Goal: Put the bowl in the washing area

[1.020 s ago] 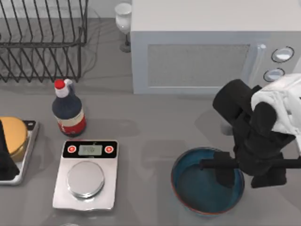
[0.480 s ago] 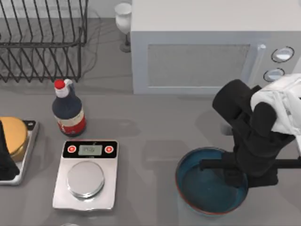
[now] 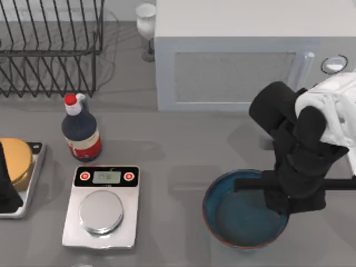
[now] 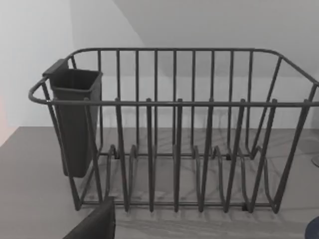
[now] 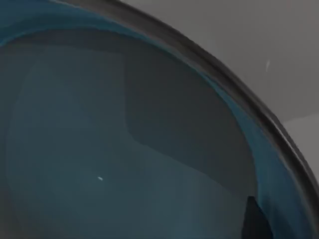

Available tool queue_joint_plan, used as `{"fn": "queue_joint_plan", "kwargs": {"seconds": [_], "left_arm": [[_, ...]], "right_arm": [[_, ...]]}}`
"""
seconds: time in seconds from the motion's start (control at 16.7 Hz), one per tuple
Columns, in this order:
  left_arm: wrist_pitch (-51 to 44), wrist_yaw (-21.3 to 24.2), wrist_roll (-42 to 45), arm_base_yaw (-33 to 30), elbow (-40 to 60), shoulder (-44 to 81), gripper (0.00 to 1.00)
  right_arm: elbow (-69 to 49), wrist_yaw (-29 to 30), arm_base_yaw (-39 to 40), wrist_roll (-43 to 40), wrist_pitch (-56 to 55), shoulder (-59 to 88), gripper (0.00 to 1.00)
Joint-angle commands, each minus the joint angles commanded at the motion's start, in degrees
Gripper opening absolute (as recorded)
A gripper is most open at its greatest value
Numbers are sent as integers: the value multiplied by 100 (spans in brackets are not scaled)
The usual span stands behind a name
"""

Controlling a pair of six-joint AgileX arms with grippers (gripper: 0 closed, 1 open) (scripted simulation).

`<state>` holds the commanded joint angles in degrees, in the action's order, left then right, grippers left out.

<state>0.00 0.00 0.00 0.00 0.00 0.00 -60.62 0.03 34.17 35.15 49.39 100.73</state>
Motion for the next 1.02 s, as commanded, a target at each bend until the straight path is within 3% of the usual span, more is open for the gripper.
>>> {"fn": "queue_joint_plan", "kwargs": {"seconds": [0.54, 1.02], "left_arm": [[0, 0, 0, 0, 0, 0, 100], [0, 0, 0, 0, 0, 0, 100]], "right_arm": [[-2093, 1, -27, -53, 2845, -631, 0], [-2188, -7, -72, -87, 2953, -703, 0]]}}
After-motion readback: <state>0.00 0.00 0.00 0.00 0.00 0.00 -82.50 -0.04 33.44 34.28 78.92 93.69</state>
